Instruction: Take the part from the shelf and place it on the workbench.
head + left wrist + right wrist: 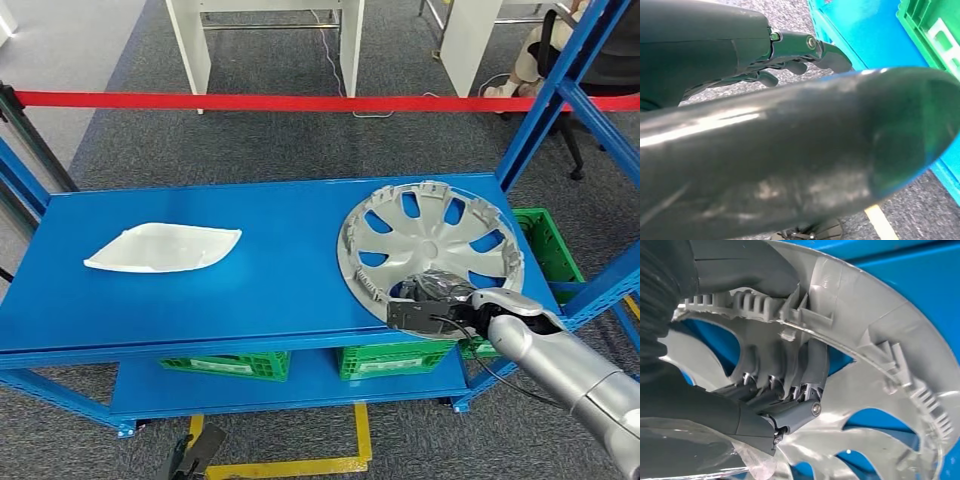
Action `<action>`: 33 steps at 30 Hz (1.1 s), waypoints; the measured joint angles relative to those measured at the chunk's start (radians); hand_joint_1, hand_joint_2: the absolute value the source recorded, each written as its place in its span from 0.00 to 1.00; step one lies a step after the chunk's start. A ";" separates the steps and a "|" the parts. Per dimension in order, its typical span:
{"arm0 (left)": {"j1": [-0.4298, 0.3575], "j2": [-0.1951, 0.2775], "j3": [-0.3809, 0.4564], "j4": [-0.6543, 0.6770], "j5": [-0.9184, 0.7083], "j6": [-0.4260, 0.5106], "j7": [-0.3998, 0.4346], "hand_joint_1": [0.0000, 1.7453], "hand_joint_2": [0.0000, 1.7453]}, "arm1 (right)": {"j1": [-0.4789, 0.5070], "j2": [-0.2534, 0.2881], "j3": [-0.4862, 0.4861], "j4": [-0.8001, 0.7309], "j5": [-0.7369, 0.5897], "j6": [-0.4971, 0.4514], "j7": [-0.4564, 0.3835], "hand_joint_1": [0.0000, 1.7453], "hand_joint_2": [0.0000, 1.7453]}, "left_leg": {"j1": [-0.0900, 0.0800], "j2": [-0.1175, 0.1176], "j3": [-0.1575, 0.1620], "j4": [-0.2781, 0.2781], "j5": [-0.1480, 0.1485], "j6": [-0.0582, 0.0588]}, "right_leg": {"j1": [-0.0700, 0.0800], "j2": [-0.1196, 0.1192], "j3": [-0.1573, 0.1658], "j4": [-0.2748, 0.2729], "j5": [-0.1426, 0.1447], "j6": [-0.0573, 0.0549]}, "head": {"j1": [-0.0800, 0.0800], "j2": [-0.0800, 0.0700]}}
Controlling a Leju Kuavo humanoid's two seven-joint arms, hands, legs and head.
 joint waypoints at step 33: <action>0.001 0.014 0.041 0.000 0.099 -0.045 -0.079 0.00 1.00 | 0.039 0.072 -0.101 0.049 0.171 -0.192 -0.016 1.00 1.00 | 0.005 -0.002 -0.013 -0.002 0.009 0.009 | -0.002 0.001 -0.057 0.123 -0.073 0.007 | 0.002 0.000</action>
